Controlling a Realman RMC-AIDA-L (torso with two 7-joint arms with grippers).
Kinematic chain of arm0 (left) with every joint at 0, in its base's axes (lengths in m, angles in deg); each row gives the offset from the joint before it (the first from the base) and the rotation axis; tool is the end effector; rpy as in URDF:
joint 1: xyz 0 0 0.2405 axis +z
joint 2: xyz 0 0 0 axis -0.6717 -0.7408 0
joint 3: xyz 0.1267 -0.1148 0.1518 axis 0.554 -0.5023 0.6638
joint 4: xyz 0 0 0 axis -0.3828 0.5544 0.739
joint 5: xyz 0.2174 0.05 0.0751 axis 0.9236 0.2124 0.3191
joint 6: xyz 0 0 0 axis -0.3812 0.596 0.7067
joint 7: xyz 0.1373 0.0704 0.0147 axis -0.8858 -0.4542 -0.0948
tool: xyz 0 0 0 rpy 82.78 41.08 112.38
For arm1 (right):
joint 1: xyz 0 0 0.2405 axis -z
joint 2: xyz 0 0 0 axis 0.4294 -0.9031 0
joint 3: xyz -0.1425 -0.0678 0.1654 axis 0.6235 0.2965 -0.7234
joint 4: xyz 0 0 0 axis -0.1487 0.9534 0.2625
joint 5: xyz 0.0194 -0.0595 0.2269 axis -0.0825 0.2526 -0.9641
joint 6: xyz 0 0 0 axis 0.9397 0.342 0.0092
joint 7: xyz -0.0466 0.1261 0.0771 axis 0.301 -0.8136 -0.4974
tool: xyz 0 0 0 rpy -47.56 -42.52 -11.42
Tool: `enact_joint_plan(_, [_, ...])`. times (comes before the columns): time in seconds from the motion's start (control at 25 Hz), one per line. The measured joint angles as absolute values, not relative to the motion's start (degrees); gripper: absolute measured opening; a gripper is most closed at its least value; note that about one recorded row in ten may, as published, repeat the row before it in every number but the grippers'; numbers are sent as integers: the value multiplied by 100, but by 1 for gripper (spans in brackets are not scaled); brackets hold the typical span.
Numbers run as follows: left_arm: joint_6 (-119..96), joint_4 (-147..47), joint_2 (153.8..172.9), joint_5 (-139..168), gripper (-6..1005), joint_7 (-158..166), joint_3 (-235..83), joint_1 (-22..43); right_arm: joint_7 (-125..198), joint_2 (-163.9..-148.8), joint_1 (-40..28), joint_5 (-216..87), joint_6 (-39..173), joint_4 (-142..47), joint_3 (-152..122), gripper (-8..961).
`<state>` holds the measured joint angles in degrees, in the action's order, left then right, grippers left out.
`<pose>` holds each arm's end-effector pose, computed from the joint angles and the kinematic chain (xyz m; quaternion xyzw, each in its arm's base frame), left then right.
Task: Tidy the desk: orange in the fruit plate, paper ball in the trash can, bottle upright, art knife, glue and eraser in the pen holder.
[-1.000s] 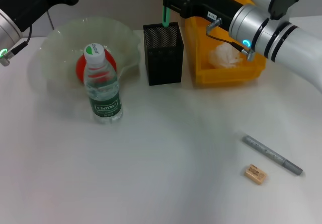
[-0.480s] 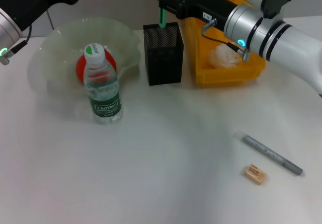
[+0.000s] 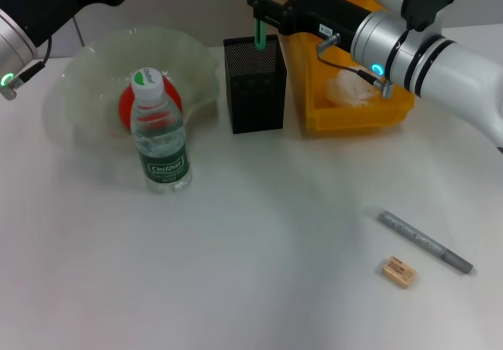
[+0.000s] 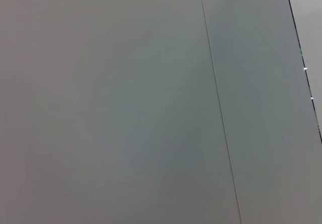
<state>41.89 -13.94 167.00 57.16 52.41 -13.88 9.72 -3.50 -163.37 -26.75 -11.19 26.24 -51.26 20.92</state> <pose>-0.1646 0.4325 0.0343 -0.8250 -0.0583 -0.3919 0.4029 0.1832 0.4626 -0.0451 -0.8377 0.2066 0.3045 0.4035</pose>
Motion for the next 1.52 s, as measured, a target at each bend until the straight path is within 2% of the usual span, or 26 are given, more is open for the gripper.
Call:
enact_joint_plan(1.32, [4040,-1531,16746,5523,707,5242,-1270,622,-604,-16317,-2647,-1004,2539,-5284,2756,695])
enact_joint_plan(1.52, [4029,-1536,16743,5508,707,5228,-1270,617,-553,-16333,-2469,-1203,2569,-5526,2685,695])
